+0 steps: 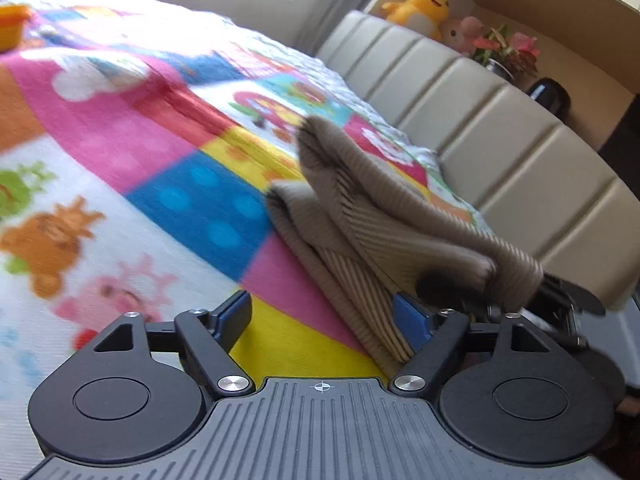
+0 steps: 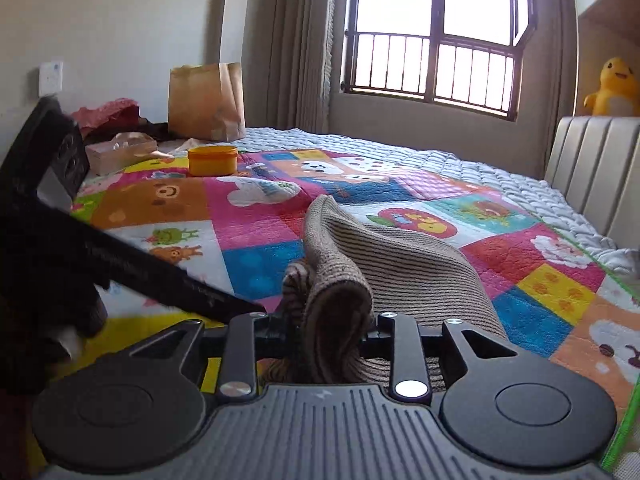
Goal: Fold clothes
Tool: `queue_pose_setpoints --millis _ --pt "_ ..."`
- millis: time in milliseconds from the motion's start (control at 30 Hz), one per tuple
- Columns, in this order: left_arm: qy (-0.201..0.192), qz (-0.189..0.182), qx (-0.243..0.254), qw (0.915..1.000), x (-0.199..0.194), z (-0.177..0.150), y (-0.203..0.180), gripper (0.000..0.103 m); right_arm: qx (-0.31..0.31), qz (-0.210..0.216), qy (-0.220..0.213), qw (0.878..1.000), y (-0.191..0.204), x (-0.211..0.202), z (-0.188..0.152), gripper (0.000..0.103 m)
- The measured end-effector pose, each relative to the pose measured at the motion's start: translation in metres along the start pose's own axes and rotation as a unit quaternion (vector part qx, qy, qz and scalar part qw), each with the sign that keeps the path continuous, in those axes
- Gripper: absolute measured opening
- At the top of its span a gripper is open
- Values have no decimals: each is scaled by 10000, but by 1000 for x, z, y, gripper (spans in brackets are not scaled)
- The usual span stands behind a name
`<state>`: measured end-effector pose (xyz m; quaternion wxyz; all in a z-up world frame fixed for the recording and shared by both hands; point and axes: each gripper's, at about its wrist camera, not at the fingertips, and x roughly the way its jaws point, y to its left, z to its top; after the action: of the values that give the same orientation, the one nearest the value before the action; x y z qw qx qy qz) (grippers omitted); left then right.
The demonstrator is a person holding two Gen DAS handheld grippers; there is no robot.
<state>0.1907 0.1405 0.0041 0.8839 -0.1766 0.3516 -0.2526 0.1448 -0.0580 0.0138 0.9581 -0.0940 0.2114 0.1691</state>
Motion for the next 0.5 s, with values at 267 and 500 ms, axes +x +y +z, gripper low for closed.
queue_pose_setpoints --millis 267,500 --pt "-741 -988 624 9904 -18 48 -53 83 -818 -311 -37 9962 31 -4 -21 46" --pt "-24 -849 709 9939 46 48 -57 81 -393 -3 -124 9992 5 -30 -7 82"
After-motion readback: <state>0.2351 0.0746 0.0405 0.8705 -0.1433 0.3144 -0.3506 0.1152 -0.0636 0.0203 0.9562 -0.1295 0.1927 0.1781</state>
